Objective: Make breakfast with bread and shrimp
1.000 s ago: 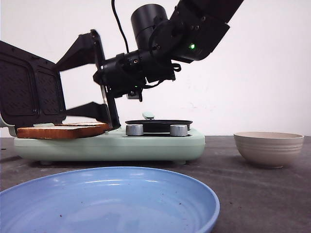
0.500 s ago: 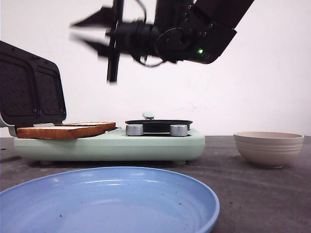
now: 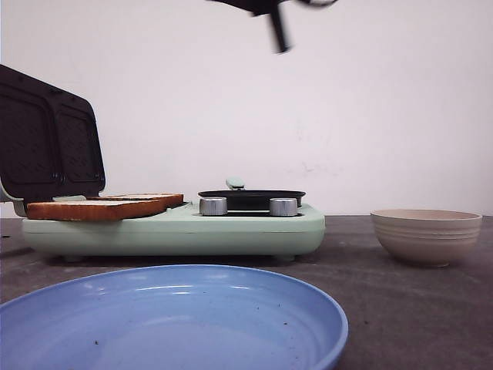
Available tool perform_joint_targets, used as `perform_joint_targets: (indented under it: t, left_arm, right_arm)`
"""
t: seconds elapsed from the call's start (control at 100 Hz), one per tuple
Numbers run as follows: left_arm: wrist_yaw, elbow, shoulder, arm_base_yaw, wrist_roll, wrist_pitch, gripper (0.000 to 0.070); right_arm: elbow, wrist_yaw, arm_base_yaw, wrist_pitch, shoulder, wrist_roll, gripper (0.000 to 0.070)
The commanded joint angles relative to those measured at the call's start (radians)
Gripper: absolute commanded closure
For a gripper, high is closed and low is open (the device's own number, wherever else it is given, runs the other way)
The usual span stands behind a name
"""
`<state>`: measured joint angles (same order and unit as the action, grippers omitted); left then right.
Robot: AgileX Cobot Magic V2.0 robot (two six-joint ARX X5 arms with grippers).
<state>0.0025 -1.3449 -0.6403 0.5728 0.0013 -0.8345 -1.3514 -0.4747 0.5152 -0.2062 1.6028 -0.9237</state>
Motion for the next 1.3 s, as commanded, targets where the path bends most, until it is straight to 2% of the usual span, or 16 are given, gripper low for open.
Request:
perform_joint_targets:
  t: [0.0,0.05,0.1,0.2,0.3,0.46,0.65,0.78,0.9,0.97,1.04,1.11,1.16,1.29]
  left_arm:
    - [-0.021,-0.011,-0.006,0.007,0.008,0.011,0.0697]
    - [-0.037,-0.011,-0.006,0.007,0.011,0.011,0.0697]
    - [-0.041,-0.010,-0.007,0.007,0.014,0.011,0.0697]
    - [-0.041,-0.003,-0.016,0.007,0.014,0.011,0.0697]
    - [-0.040,0.016,-0.029,0.007,0.013,0.016,0.0697]
    - [-0.027,0.091,-0.039,0.007,0.010,0.082,0.0697]
    - [-0.021,0.219,-0.039,0.007,-0.068,0.188,0.0697]
    - [-0.021,0.289,-0.045,0.007,-0.126,0.288,0.0697]
    - [-0.025,0.303,-0.062,0.007,-0.145,0.394,0.0697]
    - [-0.053,0.302,-0.071,0.002,-0.145,0.492,0.0697]
    - [-0.130,0.292,-0.079,-0.014,-0.145,0.595,0.0697]
    - [-0.211,0.267,-0.094,-0.047,-0.128,0.661,0.0697]
    - [-0.250,0.235,-0.113,-0.087,-0.087,0.675,0.0697]
    - [-0.269,0.130,-0.178,-0.239,0.048,0.643,0.0697]
  right_arm:
    - [-0.014,0.261,0.004,0.346,-0.093,0.538,0.0700]
    - [-0.014,0.399,0.005,0.468,-0.151,0.641,0.0700]
    - [-0.014,0.485,0.006,0.553,-0.206,0.710,0.0700]
    - [0.002,0.564,0.006,0.615,-0.323,0.780,0.0700]
    - [0.065,0.610,0.006,0.565,-0.481,0.828,0.0700]
    - [0.286,0.607,0.008,0.424,-0.788,0.921,0.0700]
    - [0.509,0.608,0.006,0.425,-1.084,0.943,0.0700]
    - [0.578,0.610,0.005,0.480,-1.212,0.942,0.0700]
    - [0.589,0.614,0.005,0.581,-1.263,0.924,0.0700]
    - [0.589,0.629,0.005,0.605,-1.273,0.923,0.0700]
    - [0.589,0.634,0.005,0.599,-1.273,0.923,0.0700]
    - [0.589,0.633,0.005,0.595,-1.273,0.906,0.0700]
    - [0.589,0.633,0.005,0.595,-1.271,0.887,0.0700]
    - [0.589,0.639,0.005,0.595,-1.271,0.875,0.0700]
